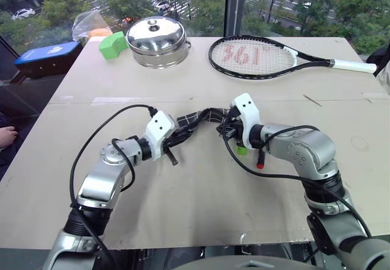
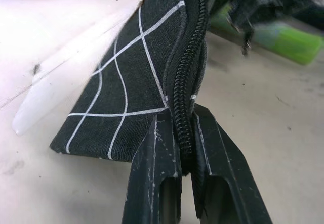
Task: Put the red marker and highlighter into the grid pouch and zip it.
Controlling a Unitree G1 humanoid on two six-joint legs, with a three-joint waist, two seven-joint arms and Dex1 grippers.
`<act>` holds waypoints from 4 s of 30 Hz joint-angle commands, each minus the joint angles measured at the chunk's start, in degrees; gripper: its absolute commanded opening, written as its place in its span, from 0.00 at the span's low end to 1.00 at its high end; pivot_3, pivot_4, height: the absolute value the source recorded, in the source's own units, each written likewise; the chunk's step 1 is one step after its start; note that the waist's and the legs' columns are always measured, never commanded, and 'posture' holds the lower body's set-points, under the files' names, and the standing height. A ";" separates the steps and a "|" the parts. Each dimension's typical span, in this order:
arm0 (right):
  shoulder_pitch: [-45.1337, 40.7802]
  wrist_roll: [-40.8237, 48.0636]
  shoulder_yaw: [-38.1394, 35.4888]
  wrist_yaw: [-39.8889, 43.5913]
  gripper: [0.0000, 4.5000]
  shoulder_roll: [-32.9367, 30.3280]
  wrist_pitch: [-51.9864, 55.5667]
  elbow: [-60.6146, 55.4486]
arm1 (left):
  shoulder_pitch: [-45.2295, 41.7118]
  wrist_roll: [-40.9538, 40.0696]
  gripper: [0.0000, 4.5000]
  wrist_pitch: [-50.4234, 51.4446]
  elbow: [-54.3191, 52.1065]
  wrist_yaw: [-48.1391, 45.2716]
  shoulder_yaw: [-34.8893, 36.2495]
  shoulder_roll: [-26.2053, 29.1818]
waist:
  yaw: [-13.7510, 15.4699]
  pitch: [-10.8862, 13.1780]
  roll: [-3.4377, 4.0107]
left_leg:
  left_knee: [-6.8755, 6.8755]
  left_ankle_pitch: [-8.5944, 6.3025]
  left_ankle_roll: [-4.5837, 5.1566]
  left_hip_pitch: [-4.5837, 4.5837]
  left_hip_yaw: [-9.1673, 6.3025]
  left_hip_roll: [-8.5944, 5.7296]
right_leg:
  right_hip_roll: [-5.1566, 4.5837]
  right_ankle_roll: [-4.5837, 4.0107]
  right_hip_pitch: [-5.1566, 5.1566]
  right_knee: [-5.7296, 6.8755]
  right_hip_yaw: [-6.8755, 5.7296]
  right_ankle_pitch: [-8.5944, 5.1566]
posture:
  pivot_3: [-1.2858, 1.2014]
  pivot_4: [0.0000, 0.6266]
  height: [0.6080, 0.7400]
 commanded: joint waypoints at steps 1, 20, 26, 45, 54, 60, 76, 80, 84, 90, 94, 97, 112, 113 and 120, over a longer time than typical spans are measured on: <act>-0.71 0.00 -3.10 2.15 0.01 -2.23 -1.20 -0.40 | 2.04 0.03 0.00 -2.62 -3.23 -2.94 -0.03 2.31 | 0.07 0.01 0.02 | 0.00 0.02 -0.04 -0.01 0.00 0.00 | -0.01 0.00 0.00 -0.03 0.00 0.00 | 0.52 0.24 1.00; -0.87 -0.56 2.18 5.98 0.01 -4.10 0.38 -5.28 | 1.52 -0.71 0.00 -0.81 -3.93 -4.66 -0.65 1.87 | 0.15 0.02 0.02 | -0.01 -0.08 0.14 -0.02 -0.02 0.00 | -0.03 0.00 0.00 -0.05 -0.02 0.00 | 0.52 0.24 1.00; -1.36 -2.55 5.60 6.94 0.01 -4.68 -1.28 -5.05 | 1.50 -1.05 0.00 -0.20 -4.32 -4.95 -0.79 1.48 | 0.13 0.02 0.03 | -0.01 -0.08 0.14 -0.02 -0.02 0.00 | -0.03 0.00 0.00 -0.06 -0.02 0.00 | 0.52 0.24 1.00; -1.45 -4.12 5.28 14.23 0.01 -15.52 -1.70 -6.75 | 3.57 -6.17 0.00 7.17 -7.44 -10.45 -2.27 4.44 | 0.23 0.06 0.03 | -0.03 -0.10 0.17 -0.03 -0.04 0.00 | -0.08 -0.01 -0.02 -0.10 -0.04 -0.01 | 0.52 0.24 1.00; -0.63 -3.98 5.33 13.11 0.01 -15.07 0.93 -10.54 | 2.03 -9.01 0.00 11.81 -8.46 -9.11 -2.57 2.10 | 0.25 0.07 0.02 | -0.03 -0.10 0.17 -0.04 -0.05 0.00 | -0.07 -0.01 -0.01 -0.10 -0.06 -0.01 | 0.52 0.24 1.00; -0.56 -4.27 5.74 12.75 0.01 -15.03 1.80 -11.73 | 1.51 -9.42 0.00 12.77 -8.81 -8.75 -3.04 1.42 | 0.26 0.08 0.01 | -0.03 -0.10 0.17 -0.05 -0.06 0.00 | -0.07 -0.01 -0.01 -0.10 -0.06 -0.01 | 0.52 0.24 1.00; -0.15 -6.06 9.86 11.93 0.01 -14.04 2.18 -15.17 | 0.08 -11.11 0.00 15.48 -8.95 -7.63 -3.46 -0.91 | 0.29 0.08 0.00 | -0.02 -0.10 0.16 -0.06 -0.08 0.00 | -0.07 -0.01 -0.01 -0.11 -0.08 -0.01 | 0.52 0.24 1.00; 0.68 -6.01 8.41 12.28 0.01 -15.39 2.60 -15.76 | 0.07 -11.45 0.00 16.01 -8.23 -6.85 -2.67 -0.78 | 0.29 0.08 0.00 | -0.02 -0.09 0.15 -0.05 -0.07 0.00 | -0.07 -0.01 -0.01 -0.11 -0.07 -0.01 | 0.52 0.24 1.00; 0.97 -5.52 7.74 12.54 0.01 -15.96 3.10 -16.72 | -0.34 -11.06 0.00 15.90 -7.24 -5.69 -2.71 -1.00 | 0.24 0.08 0.00 | -0.02 -0.09 0.15 -0.06 -0.07 0.00 | -0.06 -0.01 -0.01 -0.11 -0.07 -0.01 | 0.52 0.24 1.00; -0.04 -5.35 10.12 12.65 0.01 -13.69 3.16 -16.64 | -2.21 -11.11 0.00 16.81 -7.01 -3.46 -3.49 -2.70 | 0.30 0.09 -0.01 | -0.02 -0.09 0.16 -0.06 -0.08 0.00 | -0.06 -0.01 -0.01 -0.11 -0.07 -0.01 | 0.52 0.24 1.00; -0.93 -5.90 11.80 12.83 0.01 -12.70 2.91 -16.06 | -2.92 -11.41 0.00 17.61 -6.91 -2.54 -3.48 -3.65 | 0.25 0.09 -0.01 | -0.02 -0.09 0.15 -0.05 -0.07 -0.01 | -0.05 0.00 -0.01 -0.11 -0.06 -0.01 | 0.52 0.24 1.00; -1.34 -5.76 11.99 13.50 0.01 -13.17 2.98 -16.27 | -2.96 -11.65 0.00 17.93 -6.47 -2.11 -3.19 -3.97 | 0.28 0.09 -0.02 | -0.02 -0.08 0.13 -0.06 -0.07 -0.01 | -0.05 0.00 -0.01 -0.11 -0.07 -0.01 | 0.52 0.24 1.00; -3.37 -6.15 14.96 20.46 0.01 -18.39 -0.57 -14.95 | -5.41 -13.91 0.00 21.92 -4.56 1.28 -1.08 -8.01 | 0.23 0.11 -0.07 | -0.01 -0.08 0.13 -0.05 -0.07 -0.01 | -0.03 0.00 -0.01 -0.11 -0.06 -0.01 | 0.52 0.24 1.00; -3.46 -6.35 15.00 20.67 0.01 -18.48 -0.80 -14.59 | -5.46 -14.13 0.00 22.10 -4.67 1.41 -0.94 -8.21 | 0.23 0.12 -0.07 | -0.01 -0.08 0.14 -0.05 -0.07 -0.01 | -0.03 0.00 -0.01 -0.11 -0.06 -0.01 | 0.52 0.24 1.00; -3.74 -8.08 13.82 20.60 0.01 -19.30 -2.11 -11.09 | -5.14 -15.45 0.00 22.85 -5.47 1.86 0.41 -8.48 | 0.28 0.13 -0.10 | 0.00 -0.07 0.12 -0.05 -0.06 -0.01 | -0.05 0.00 -0.01 -0.11 -0.06 -0.01 | 0.52 0.24 1.00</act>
